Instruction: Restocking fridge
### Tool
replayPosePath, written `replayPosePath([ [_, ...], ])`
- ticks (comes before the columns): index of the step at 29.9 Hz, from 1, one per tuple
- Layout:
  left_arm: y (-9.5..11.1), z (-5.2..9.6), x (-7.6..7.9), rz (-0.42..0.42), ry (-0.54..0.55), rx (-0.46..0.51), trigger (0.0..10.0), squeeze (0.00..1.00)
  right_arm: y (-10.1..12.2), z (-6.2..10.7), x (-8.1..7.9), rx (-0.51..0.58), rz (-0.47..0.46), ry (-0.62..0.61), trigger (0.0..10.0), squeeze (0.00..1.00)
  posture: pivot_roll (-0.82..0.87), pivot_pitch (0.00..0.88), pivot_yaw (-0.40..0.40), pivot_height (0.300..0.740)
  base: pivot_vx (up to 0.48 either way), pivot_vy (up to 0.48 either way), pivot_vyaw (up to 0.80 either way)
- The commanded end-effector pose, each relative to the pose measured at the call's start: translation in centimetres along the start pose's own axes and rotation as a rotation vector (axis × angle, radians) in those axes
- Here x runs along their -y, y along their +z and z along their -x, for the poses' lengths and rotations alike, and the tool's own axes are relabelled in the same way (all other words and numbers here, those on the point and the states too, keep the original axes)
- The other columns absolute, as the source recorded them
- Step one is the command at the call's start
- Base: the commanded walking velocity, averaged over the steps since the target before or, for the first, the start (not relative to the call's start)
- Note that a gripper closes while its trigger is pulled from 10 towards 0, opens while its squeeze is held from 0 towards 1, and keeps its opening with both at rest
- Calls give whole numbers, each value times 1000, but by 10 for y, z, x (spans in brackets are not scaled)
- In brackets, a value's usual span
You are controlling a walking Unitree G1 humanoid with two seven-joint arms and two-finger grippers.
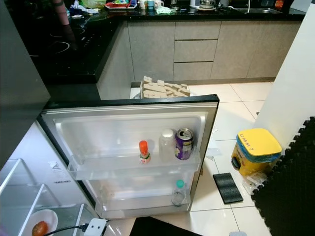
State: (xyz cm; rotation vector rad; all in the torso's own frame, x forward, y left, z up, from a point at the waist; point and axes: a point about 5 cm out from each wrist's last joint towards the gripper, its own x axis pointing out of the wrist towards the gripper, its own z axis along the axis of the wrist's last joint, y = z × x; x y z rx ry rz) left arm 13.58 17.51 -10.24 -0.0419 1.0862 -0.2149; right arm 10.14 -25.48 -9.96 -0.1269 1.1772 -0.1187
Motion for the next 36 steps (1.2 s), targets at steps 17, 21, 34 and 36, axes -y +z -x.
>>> replayPosePath([
  [17, -10, 1, 1, 11, -7, -34, 10000, 0, 5, -1, 1, 7, -6, 0, 10000, 0, 27, 0, -16, 740, 0, -273, 0],
  [21, -14, 3, -2, 17, 0, -42, 10000, 0, 7, -1, 0, 11, -3, 3, 10000, 0, 26, 0, -19, 740, 0, -408, 0],
  [34, -13, 1, 3, 27, -8, -38, 10000, 0, 9, -1, 0, 16, 14, 31, 10000, 0, 12, 0, -26, 740, 0, -428, 121],
  [36, -12, 1, 4, 28, -10, -36, 10000, 0, 9, -1, 0, 13, 16, 35, 10000, 0, 12, 0, -26, 740, 0, -450, 784],
])
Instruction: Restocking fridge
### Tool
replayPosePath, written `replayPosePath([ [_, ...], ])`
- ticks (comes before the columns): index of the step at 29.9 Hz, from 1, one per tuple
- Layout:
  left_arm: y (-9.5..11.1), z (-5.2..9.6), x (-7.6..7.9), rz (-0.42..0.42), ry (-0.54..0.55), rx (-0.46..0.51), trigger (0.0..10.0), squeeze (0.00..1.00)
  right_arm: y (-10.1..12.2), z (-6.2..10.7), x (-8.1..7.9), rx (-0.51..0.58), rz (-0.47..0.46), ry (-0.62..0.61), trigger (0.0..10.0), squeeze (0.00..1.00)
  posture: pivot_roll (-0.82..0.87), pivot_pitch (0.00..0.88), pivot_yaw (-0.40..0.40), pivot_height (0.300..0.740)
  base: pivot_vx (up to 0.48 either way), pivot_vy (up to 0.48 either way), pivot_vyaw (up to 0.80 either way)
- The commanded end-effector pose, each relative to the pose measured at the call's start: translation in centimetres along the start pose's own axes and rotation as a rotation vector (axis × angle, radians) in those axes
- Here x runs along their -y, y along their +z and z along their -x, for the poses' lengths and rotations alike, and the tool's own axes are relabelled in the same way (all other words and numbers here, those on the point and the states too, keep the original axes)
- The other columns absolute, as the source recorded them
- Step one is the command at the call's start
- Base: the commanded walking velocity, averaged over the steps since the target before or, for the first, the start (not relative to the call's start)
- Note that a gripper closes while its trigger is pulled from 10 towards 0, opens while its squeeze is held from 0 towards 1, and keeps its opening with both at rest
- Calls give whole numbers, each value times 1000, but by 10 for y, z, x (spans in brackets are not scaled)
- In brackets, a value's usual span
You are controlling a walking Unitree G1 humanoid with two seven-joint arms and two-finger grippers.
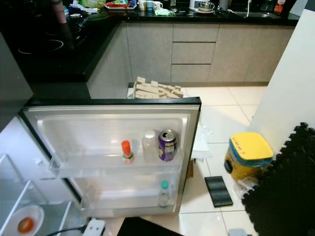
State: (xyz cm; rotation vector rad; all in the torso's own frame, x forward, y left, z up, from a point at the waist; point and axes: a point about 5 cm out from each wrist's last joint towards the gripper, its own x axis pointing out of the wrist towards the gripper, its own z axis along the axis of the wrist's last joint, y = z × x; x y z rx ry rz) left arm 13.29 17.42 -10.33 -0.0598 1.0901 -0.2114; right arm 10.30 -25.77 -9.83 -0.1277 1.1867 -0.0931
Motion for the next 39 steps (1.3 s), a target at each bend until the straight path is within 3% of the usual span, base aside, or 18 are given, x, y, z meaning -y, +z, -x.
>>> replayPosePath([
  [1, -9, 0, 3, 12, -4, -33, 10000, 0, 7, -1, -3, 21, 1, 15, 10000, 0, 12, 0, -26, 740, 0, -450, 788],
  [4, -8, 0, 4, 10, -8, -32, 10000, 0, 7, -1, -2, 26, -5, 9, 10000, 0, 6, 0, -23, 740, 0, -453, 756],
  [22, -9, 0, 3, 12, -7, -34, 10000, 0, 5, 0, -2, 31, -21, 14, 10000, 0, 5, 0, -17, 740, 0, -455, 0],
  [27, -8, 0, 3, 22, -1, -28, 10000, 0, 4, -1, -5, 30, -12, 48, 10000, 0, 5, 0, -17, 740, 0, -432, 788],
  [39, -7, 0, 3, 34, 4, -25, 10000, 0, 6, -1, -7, 38, -8, 77, 10000, 0, 4, 0, -18, 740, 0, 0, 788],
])
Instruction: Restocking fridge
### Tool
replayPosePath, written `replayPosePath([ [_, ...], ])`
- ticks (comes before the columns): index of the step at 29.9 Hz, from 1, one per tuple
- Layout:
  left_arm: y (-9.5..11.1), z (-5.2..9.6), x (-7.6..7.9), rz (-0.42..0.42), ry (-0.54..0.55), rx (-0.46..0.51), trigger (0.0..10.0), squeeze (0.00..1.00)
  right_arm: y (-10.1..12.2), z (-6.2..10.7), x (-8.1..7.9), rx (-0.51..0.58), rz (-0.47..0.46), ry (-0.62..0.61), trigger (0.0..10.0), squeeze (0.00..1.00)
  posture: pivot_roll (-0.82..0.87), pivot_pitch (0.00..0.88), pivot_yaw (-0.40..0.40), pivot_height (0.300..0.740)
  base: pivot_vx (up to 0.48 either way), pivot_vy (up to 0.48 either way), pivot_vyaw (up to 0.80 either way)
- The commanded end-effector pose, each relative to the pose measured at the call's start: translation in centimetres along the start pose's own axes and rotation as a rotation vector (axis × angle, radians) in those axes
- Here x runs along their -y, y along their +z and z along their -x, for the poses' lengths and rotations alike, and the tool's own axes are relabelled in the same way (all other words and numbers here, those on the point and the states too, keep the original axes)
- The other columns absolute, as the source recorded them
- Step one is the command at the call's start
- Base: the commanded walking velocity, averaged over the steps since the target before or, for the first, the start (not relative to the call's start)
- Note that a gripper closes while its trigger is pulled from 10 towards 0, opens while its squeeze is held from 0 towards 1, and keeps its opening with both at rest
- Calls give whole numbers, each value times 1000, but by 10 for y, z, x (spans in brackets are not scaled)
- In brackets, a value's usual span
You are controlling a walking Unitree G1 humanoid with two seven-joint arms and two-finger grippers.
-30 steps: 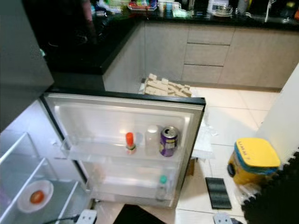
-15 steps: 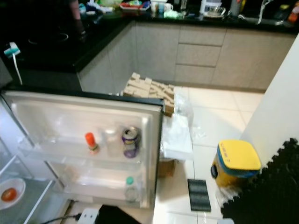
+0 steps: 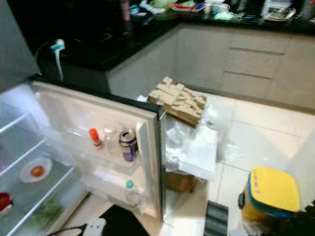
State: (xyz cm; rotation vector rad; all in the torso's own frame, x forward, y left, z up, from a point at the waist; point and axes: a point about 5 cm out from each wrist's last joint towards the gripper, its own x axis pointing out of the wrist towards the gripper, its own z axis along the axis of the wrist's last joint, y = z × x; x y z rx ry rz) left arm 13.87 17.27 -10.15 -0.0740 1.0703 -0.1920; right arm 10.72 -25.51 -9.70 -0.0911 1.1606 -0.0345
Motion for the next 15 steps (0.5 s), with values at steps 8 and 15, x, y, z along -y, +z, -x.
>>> replayPosePath([
  [8, -14, 2, 3, 17, -7, -50, 10000, 0, 3, 0, -2, 16, -3, 22, 10000, 0, 2, 0, -19, 740, 0, 0, 785],
  [15, -14, 1, 3, 14, -10, -52, 10000, 0, 3, 0, -1, 19, -1, 26, 10000, 0, 2, 0, -19, 740, 0, 0, 788],
])
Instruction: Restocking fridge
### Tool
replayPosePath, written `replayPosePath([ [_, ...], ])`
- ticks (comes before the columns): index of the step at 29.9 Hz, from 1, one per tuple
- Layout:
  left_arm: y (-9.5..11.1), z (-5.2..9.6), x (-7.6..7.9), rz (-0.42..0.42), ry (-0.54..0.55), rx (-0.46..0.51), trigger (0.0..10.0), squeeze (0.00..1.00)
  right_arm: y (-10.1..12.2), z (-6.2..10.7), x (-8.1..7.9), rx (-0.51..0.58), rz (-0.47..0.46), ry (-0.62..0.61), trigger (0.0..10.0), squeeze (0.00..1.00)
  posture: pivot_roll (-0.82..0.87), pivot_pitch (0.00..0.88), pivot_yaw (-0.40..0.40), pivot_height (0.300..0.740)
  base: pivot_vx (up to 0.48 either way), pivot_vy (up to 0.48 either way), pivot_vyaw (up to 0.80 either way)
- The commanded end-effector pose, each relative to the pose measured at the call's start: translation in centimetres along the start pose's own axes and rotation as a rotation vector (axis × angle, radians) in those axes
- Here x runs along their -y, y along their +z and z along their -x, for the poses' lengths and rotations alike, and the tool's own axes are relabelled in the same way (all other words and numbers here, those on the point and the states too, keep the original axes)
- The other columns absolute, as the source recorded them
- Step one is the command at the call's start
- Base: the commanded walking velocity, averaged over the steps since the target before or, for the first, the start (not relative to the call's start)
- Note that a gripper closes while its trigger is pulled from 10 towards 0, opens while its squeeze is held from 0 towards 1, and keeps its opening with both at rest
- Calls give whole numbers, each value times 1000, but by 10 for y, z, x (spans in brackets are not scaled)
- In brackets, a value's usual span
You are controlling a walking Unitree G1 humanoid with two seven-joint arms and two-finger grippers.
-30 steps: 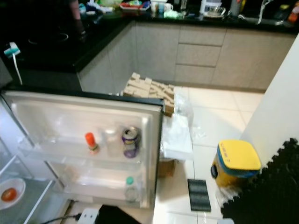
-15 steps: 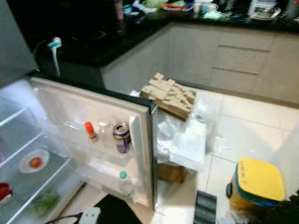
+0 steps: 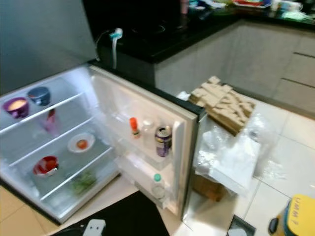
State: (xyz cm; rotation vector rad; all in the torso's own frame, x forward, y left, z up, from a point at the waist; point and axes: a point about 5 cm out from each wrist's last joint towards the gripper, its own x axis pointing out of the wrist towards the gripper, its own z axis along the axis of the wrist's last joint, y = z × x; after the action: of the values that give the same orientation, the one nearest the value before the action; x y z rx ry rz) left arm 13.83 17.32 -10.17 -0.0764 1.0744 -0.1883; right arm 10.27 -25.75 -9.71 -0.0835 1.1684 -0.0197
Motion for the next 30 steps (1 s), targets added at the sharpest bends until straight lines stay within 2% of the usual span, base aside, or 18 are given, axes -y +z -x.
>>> replayPosePath([
  [1, -14, 1, 4, 8, -13, -48, 10000, 0, 7, -2, -4, 28, -5, 15, 10000, 0, 2, 0, -19, 740, 0, 0, 788],
  [15, -13, 1, 4, -11, -18, -52, 10000, 0, 7, -2, -5, 35, -8, 20, 10000, 0, 1, 0, -17, 740, 0, 0, 784],
  [24, -15, 1, 7, -11, -30, -58, 10000, 0, 6, -1, 2, 30, -36, -51, 10000, 0, 1, 0, -19, 740, 0, -462, 0],
  [30, -13, 1, 6, 19, -26, -46, 10000, 0, 5, -1, 4, 16, -26, -77, 10000, 0, 6, 0, -23, 740, 0, 0, 0],
])
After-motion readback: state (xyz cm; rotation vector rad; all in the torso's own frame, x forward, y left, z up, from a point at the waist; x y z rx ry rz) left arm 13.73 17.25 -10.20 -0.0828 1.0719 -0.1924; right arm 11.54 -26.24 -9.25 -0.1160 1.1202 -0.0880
